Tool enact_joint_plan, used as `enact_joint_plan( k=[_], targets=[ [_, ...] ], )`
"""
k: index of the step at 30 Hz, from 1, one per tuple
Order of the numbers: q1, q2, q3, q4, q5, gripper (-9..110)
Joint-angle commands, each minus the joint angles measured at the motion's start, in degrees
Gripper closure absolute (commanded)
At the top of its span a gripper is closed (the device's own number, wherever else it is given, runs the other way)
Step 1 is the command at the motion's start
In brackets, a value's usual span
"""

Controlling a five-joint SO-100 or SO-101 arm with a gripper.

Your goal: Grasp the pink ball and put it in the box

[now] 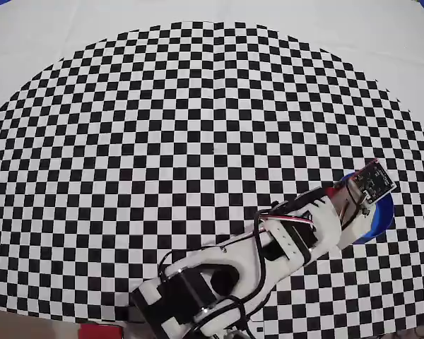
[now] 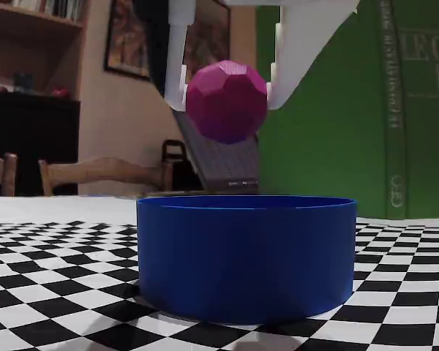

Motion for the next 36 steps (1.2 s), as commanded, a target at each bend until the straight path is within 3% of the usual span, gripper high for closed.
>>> enact_joint_plan(
  k=[1, 36],
  targets=[
    [0.70, -0.70, -0.88, -1.49, -0.26, 101],
    [0.35, -12.57, -9.40, -1.67, -0.35, 101]
  ],
)
